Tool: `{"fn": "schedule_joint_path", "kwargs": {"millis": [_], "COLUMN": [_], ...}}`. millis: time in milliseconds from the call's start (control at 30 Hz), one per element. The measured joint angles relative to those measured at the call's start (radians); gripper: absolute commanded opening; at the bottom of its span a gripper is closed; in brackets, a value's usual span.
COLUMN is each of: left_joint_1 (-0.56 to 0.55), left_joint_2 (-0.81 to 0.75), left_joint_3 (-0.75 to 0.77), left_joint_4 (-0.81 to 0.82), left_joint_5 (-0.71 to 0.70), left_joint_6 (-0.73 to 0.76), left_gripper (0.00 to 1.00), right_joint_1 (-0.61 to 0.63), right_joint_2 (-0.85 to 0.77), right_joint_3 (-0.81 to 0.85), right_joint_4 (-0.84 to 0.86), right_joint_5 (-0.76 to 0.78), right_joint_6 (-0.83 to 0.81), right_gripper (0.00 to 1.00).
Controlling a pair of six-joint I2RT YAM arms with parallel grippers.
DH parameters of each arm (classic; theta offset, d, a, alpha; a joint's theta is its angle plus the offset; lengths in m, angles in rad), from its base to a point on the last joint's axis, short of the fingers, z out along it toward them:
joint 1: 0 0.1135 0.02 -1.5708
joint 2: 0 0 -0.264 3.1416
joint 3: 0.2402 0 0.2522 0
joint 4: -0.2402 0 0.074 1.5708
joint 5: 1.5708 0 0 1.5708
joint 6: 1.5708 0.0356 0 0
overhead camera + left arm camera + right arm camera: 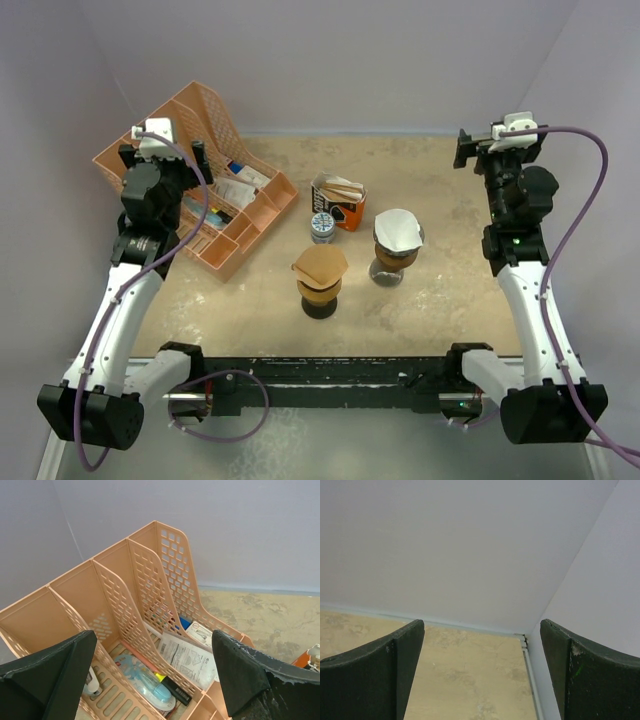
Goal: Place the coffee filter in the dripper
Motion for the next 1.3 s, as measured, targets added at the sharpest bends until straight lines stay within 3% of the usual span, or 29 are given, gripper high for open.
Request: {"fn": "schedule_joint_path", "kwargs": {"millis": [1300], "left_joint_1": [0.008], "left_joint_2": [-0.061], "left_joint_3": [-0.031], "left_joint_4": [-0.028], "left_joint_5": [-0.022], "left_joint_6": [-0.031], "left_gripper": [0.99], "right_joint_1": [-0.007], "right_joint_2": [-0.07], "right_joint_3": [-0.047], "right_joint_4": [0.003], "right_joint_5": [-0.028], "right_joint_6": [-0.006], "right_gripper": [1.0]}}
